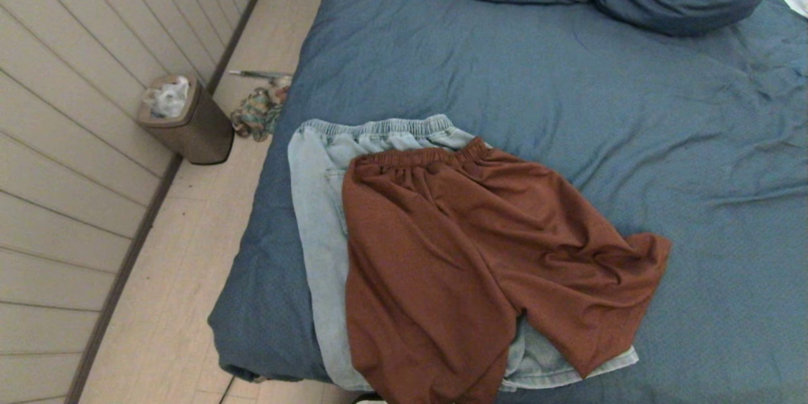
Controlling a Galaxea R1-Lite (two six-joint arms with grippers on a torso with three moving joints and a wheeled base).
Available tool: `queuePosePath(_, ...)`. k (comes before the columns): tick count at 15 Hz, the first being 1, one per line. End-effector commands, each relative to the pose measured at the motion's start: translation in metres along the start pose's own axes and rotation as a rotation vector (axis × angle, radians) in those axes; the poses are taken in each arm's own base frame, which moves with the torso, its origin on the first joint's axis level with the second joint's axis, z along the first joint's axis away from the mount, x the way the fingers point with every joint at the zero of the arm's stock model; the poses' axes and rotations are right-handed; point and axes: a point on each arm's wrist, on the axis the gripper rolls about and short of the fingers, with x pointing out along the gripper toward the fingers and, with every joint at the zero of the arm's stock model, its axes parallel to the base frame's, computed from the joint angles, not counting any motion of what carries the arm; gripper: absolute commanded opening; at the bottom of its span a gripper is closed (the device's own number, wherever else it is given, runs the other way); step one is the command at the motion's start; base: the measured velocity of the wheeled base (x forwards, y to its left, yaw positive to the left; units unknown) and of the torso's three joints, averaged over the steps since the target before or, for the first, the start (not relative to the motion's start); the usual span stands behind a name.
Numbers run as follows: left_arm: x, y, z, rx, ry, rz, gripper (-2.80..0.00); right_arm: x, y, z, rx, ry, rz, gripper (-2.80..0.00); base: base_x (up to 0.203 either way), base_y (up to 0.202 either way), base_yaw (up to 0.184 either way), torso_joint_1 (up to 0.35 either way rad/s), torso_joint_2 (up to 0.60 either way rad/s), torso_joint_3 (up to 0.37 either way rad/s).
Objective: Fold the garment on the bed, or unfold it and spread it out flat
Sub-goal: Fold the brown shorts
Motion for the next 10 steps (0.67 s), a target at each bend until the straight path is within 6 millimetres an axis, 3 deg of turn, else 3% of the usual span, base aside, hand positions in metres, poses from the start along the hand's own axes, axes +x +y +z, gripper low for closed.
queuePosePath(1, 0.0001, 0.0, -0.0001, -0.001, 0.003, 0.002, -2.8, -0.0005, 0.0, -0.0004, -0.001, -0.005, 0.001, -2.8, 0.0, 0.0, 0.0, 0.0, 0.0, 0.0)
queuePosePath(10, 0.0001, 0.0, -0.0001, 0.0, 0.003, 0.0, -2.8, -0.0003, 0.0, -0.0008, 0.001, -0.004, 0.001, -2.8, 0.0, 0.0, 0.0, 0.0, 0.0, 0.0)
